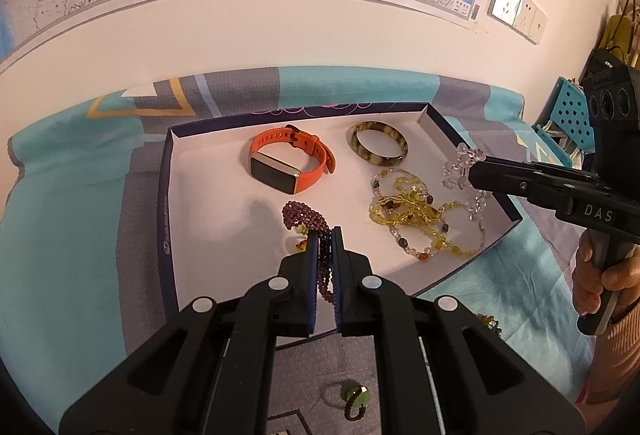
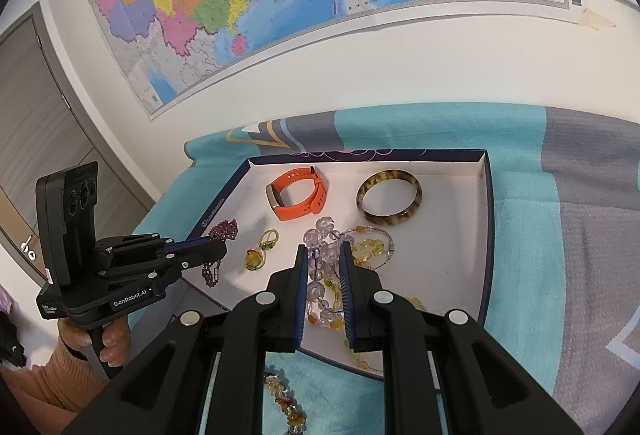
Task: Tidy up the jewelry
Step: 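Lower the crystal bracelet into the tray with the right tool while the left tool lowers the purple strand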
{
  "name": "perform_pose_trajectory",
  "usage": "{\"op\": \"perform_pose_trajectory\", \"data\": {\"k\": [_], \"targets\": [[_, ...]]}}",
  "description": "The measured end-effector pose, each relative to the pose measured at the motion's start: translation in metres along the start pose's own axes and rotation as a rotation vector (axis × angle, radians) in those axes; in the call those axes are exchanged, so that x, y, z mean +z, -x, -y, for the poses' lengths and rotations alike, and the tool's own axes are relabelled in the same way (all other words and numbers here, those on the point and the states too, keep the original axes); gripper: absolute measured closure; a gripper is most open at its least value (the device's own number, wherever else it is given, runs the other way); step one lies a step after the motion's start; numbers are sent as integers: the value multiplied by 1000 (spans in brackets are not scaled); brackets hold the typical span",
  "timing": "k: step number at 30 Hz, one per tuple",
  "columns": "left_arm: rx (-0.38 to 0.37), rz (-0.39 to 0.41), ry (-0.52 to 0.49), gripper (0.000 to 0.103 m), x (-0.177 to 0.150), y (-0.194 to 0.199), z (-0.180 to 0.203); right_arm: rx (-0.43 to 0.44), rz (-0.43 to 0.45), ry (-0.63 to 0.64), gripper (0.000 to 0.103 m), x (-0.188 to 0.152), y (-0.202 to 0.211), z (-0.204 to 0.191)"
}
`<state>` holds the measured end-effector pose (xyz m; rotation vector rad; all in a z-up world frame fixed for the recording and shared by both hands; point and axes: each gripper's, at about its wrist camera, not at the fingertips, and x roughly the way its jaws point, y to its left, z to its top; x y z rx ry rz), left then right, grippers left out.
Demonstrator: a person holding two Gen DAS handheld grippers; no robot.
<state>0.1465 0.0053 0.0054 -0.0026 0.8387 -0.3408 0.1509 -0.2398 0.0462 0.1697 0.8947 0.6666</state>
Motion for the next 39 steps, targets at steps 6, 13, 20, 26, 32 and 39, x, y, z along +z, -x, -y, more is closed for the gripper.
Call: {"op": "perform_pose_trajectory", "data": {"k": [6,13,20,26,32,39], "targets": [[-3,-18,5,96,2,-6,-2,-5,-15,-6,89,0,-7,2],[-7,-31,9,96,4,-10,-4,-17,-26,-10,89,4,-14,5],[0,-52,12,96,2,-17,-5,-22,-42,-10,89,6,-23,7],[8,-59,19,96,4,-20,-5,-32,-49,-15,89,7,-29,10],[17,-71,17,96,5,-25,-5,-44,-63,-25,89,9,-37,15],[23,-81,18,96,5,-30,-5,-54,-76,-35,89,11,-44,20]]}}
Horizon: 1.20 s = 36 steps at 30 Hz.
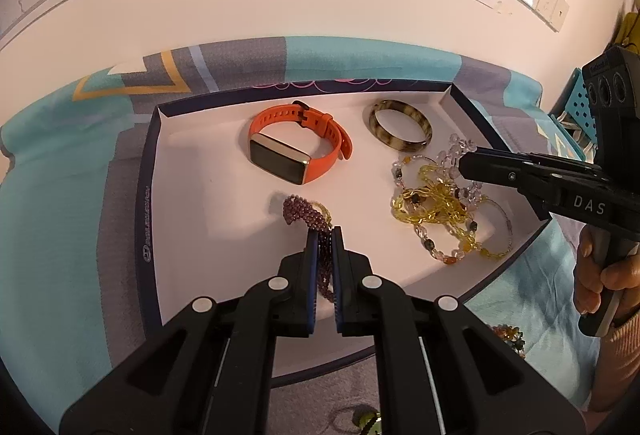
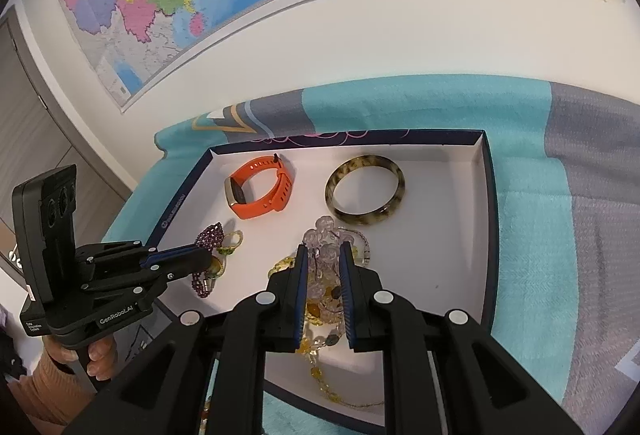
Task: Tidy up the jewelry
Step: 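Lower the crystal bracelet into the tray with the right tool while the left tool lowers the purple strand, then open both tools and withdraw them from the tray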
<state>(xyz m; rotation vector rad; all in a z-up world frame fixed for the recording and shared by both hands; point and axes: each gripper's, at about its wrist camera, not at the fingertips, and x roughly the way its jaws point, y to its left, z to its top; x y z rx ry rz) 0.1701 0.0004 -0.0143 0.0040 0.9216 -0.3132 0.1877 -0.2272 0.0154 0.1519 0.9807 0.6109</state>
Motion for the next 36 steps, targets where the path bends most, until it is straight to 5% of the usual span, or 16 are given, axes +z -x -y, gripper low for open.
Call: {"op": "perform_pose_trajectory", "data": {"k": [14,17,19,24,30,36], "targets": [[14,1,-23,93,3,-3,3,-23,-6,-8,89,5,-9,3],[18,4,-19,87,3,-2,2,-43,-1,-17,84,5,-9,5],[20,7,-21,66,2,-2,2,-46,3,-20,83,5,-8,6],[14,21,-34,61,-1,2,6,-53,-3,-17,82,1,-8,7],[34,56,-50,42,-4,13,9,-70,0,-7,57,-5,-4,5],[46,91,-61,34,-12,27,14,-64,18,-11,45,-13,9,5]]}}
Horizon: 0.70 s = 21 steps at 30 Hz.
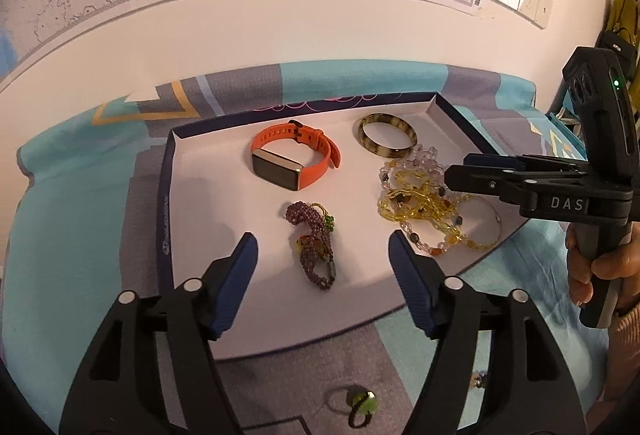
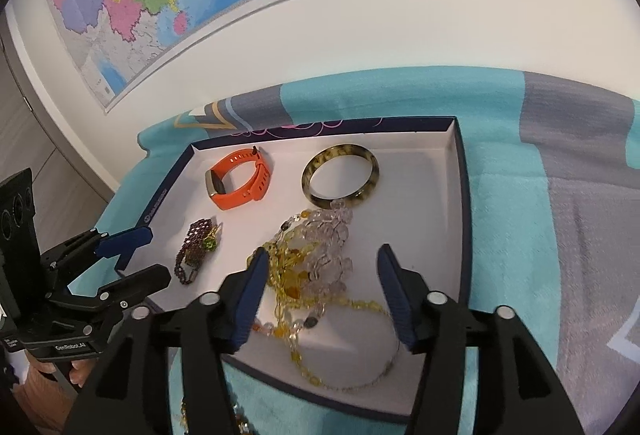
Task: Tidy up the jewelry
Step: 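Open both tools and withdraw them from the tray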
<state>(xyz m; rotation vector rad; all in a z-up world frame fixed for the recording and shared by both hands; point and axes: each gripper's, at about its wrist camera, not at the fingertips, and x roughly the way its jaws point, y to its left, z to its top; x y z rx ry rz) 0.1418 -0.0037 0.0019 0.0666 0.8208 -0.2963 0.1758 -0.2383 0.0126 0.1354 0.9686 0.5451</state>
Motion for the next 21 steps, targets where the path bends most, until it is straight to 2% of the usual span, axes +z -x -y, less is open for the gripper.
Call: {"op": "perform_pose_trajectory", "data": {"k": [6,13,21], "targets": [[13,28,-2,25,-9,15,4,13,18,21,32,-8,14,-8],[22,54,24,21,-23,35,-4,38,39,69,18,-25,37,-22],[25,51,62,20,-49,52,-17,58,32,99,14,-56,56,-31]]}}
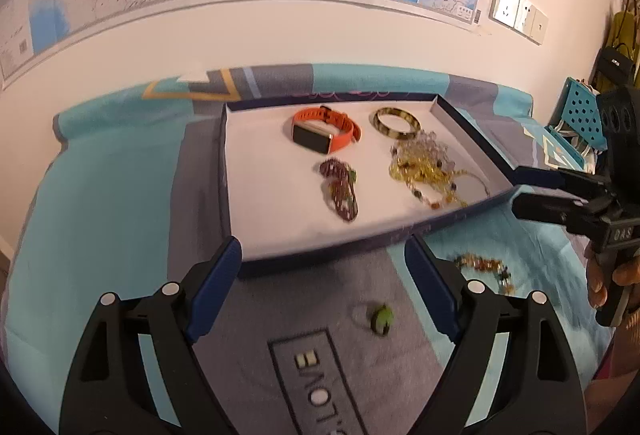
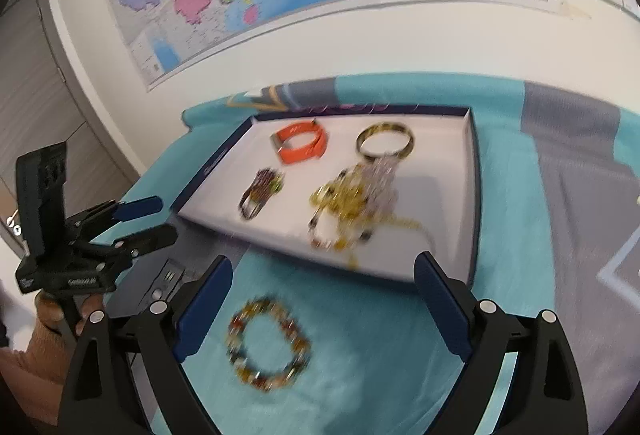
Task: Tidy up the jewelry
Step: 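Open both tools and withdraw them from the tray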
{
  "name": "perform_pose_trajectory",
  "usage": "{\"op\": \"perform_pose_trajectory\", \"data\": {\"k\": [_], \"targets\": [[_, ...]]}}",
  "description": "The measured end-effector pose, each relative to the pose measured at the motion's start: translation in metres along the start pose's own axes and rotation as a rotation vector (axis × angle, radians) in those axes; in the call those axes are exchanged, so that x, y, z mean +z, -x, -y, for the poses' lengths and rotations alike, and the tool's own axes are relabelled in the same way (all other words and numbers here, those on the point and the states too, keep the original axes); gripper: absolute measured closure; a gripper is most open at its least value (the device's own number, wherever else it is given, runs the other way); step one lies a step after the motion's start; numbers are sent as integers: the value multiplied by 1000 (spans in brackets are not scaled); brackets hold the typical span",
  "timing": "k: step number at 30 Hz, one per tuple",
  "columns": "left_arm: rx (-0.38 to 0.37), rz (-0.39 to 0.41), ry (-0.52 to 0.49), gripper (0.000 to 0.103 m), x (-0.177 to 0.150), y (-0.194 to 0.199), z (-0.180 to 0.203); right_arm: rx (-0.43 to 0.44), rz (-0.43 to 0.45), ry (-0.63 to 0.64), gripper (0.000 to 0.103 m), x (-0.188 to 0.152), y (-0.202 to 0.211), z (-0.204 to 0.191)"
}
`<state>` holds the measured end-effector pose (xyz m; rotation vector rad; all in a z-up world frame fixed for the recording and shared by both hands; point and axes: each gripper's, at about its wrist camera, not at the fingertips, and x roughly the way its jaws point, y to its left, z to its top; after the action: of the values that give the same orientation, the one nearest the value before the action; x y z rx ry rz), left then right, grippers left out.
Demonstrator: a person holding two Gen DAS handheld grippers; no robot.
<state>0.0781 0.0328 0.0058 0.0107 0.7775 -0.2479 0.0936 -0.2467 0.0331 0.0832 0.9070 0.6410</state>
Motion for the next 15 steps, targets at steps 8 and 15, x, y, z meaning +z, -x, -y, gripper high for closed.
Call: {"op": "perform_pose_trajectory", "data": {"k": [8,15], "targets": [[7,-19,-17,17,-31,10,5,9,-46,-4,13,-35,-3,-14],[-18,-32,-21,18,-40,11,14,-14,-46,-14,13,-48,-8,-19]]}}
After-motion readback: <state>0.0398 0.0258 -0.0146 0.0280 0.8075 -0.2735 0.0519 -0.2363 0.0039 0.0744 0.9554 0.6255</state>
